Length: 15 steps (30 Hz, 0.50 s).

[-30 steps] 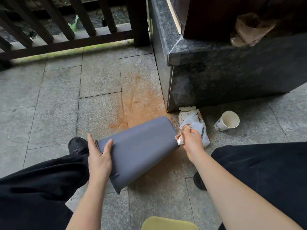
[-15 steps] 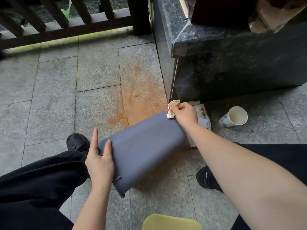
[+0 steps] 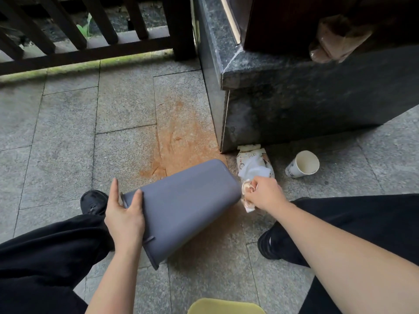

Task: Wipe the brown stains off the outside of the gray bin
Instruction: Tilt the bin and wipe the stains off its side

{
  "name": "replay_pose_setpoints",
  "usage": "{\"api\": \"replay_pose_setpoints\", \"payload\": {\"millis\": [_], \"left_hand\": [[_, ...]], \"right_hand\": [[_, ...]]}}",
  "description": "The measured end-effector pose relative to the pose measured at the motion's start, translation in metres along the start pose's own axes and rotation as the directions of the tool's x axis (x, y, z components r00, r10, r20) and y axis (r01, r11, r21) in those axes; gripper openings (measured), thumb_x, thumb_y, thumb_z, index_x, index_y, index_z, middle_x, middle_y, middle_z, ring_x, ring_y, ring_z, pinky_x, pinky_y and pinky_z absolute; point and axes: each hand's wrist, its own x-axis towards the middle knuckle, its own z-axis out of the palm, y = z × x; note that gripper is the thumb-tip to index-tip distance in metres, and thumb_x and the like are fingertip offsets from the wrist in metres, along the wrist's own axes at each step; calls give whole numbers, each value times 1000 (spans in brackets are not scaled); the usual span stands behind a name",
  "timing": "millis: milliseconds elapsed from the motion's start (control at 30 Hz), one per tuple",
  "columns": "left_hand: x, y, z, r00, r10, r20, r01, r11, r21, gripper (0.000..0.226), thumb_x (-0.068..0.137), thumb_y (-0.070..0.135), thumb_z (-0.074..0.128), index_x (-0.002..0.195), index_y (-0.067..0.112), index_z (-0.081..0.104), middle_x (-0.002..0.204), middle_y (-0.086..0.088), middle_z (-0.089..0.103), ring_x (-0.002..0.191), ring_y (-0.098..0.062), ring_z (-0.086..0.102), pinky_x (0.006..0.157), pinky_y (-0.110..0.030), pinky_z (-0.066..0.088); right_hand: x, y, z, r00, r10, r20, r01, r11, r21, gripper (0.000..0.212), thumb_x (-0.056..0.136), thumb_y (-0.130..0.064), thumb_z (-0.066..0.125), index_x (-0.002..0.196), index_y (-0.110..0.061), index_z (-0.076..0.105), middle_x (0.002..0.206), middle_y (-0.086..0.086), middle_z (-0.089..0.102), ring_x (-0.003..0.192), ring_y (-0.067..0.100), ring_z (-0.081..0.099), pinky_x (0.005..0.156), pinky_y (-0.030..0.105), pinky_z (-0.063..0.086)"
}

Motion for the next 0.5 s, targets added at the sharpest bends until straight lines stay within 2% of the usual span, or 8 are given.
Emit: {"api": "replay_pose_setpoints", "payload": {"millis": [67, 133, 200, 267, 300, 400, 433, 500], "left_hand": [[-5, 9, 2, 999, 28, 33, -26, 998, -62, 81, 88, 41, 72, 155, 33, 28, 156, 17, 35, 125, 22, 31, 87, 11, 17], [-22, 18, 4, 995, 66, 75, -56, 989, -134, 91, 85, 45, 74, 157, 35, 19, 155, 36, 21, 123, 33, 20, 93, 8, 16], [-50, 20, 7, 985, 106, 137, -81, 981, -179, 100, 81, 46, 76, 157, 39, 12, 146, 49, 17, 131, 27, 20, 103, -1, 18], [-83, 15, 11, 971, 141, 193, -120, 986, -117, 105, 78, 42, 80, 155, 49, 10, 150, 32, 30, 133, 11, 35, 106, -16, 29], [-98, 11, 13, 962, 162, 220, -153, 987, -57, 106, 77, 37, 83, 153, 53, 11, 148, 20, 40, 126, 4, 46, 101, -20, 36], [-114, 1, 19, 965, 170, 199, -178, 984, 20, 88, 82, 30, 80, 148, 55, 28, 113, -1, 71, 87, 0, 64, 77, -12, 45], [-107, 2, 17, 984, 109, 144, -111, 994, 7, 78, 84, 32, 77, 146, 53, 35, 104, -9, 73, 86, -7, 67, 78, -16, 48], [-81, 4, 10, 999, -10, 47, 11, 1000, -24, 66, 87, 36, 73, 145, 47, 43, 114, -17, 70, 100, -25, 66, 87, -31, 49]], "right_hand": [[-7, 15, -1, 997, 76, -9, -76, 997, 28, 16, 82, -34, 60, 85, -17, 62, 87, 6, 63, 84, 26, 59, 64, 32, 43], [-11, 24, -2, 982, 190, -25, -182, 965, 187, 27, 85, -36, 58, 91, -10, 66, 92, 10, 65, 85, 28, 58, 62, 31, 39], [-13, 26, -3, 952, 305, -21, -277, 891, 360, 40, 87, -39, 58, 106, -5, 66, 97, 10, 63, 84, 27, 55, 60, 30, 36], [-14, 26, -3, 927, 375, -4, -323, 804, 499, 47, 86, -40, 59, 116, -4, 62, 98, 10, 60, 81, 25, 53, 54, 28, 34], [-14, 25, -3, 918, 397, 0, -333, 769, 546, 49, 86, -40, 59, 118, -3, 61, 97, 9, 59, 77, 23, 52, 51, 26, 32], [-15, 23, -4, 904, 427, 16, -351, 721, 597, 55, 85, -47, 59, 120, -4, 61, 99, 9, 59, 72, 19, 53, 50, 26, 38], [-16, 22, -5, 902, 432, 25, -357, 711, 606, 57, 84, -49, 60, 120, -4, 61, 102, 11, 61, 78, 23, 57, 55, 30, 46], [-18, 22, -8, 894, 445, 54, -371, 665, 649, 58, 82, -50, 60, 117, -4, 62, 106, 13, 65, 91, 29, 64, 73, 39, 58]]}}
